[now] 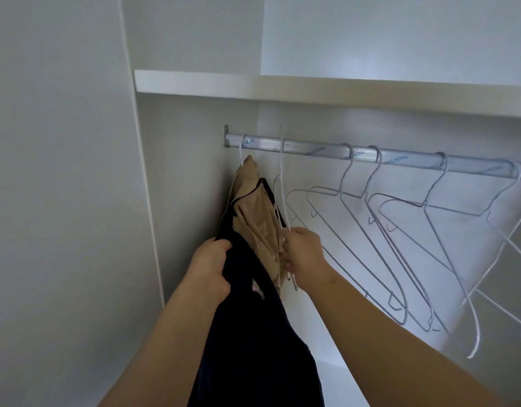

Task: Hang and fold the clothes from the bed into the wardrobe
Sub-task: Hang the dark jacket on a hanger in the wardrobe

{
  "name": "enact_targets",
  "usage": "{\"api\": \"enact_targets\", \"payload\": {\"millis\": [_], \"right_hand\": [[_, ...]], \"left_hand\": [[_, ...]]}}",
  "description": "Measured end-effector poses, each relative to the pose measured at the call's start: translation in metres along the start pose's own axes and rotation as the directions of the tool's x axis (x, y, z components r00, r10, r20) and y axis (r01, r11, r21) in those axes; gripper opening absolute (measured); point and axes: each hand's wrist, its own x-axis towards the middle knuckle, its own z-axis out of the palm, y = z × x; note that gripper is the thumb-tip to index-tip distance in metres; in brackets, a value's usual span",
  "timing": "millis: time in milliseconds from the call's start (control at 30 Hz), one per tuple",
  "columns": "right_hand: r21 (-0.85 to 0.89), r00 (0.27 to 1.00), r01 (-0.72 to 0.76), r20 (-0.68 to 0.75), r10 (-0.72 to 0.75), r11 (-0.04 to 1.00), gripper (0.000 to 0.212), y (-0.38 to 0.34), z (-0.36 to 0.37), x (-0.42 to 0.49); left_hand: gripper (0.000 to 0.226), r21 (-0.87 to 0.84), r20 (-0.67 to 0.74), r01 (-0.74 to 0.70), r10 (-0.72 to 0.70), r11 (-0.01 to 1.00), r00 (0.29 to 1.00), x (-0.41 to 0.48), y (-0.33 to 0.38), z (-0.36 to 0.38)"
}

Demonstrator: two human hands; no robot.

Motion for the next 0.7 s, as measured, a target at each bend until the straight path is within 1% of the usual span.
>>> {"api": "enact_targets", "payload": {"millis": [100,167,233,333,400,433,500,567,633,700], "right_hand": [[0.009,0.998,0.060,0.025,-0.060,0.998,0.014,-0.004,-0.011,-0.009],[0.020,0.996,0.087,0.035,-0.088,0.996,0.009,0.000,-0.021,-0.017],[0.004,0.994,0.100,0.033,-0.100,0.995,0.014,0.007,-0.035,-0.024],[-0.131,0.991,0.129,-0.017,-0.132,0.983,0.018,0.018,-0.059,-0.031],[-0.201,0.989,0.137,-0.021,-0.144,0.970,0.021,0.029,-0.077,-0.038],[-0.230,0.989,0.141,-0.014,-0.148,0.963,0.019,0.035,-0.085,-0.042],[-0.282,0.988,0.147,-0.008,-0.156,0.948,0.016,0.048,-0.102,-0.051],[-0.327,0.986,0.148,-0.022,-0.164,0.933,0.015,0.060,-0.115,-0.059],[-0.364,0.986,0.141,-0.028,-0.162,0.921,0.014,0.068,-0.125,-0.064],[-0.386,0.989,0.131,-0.014,-0.148,0.913,0.016,0.071,-0.132,-0.070]], "left_hand": [[0.037,0.007,0.018,0.011,-0.011,1.000,1.000,-0.004,-0.004,0.001],[0.038,-0.008,0.026,0.036,-0.036,0.999,0.999,-0.006,-0.006,0.003],[0.038,-0.022,0.042,0.054,-0.053,0.998,0.998,-0.010,-0.010,0.007],[0.035,0.032,0.033,0.059,-0.060,0.998,0.998,-0.016,-0.020,0.016],[0.035,0.076,0.039,0.069,-0.072,0.995,0.997,-0.018,-0.030,0.023],[0.036,0.105,0.045,0.059,-0.064,0.993,0.997,-0.018,-0.035,0.026],[0.039,0.196,0.074,-0.016,0.001,0.981,0.997,-0.016,-0.044,0.032],[0.051,0.232,0.096,-0.088,0.067,0.969,0.993,-0.014,-0.051,0.036],[0.060,0.275,0.128,-0.136,0.104,0.952,0.986,-0.013,-0.060,0.041],[0.064,0.355,0.179,-0.181,0.123,0.917,0.976,-0.014,-0.068,0.051]]}}
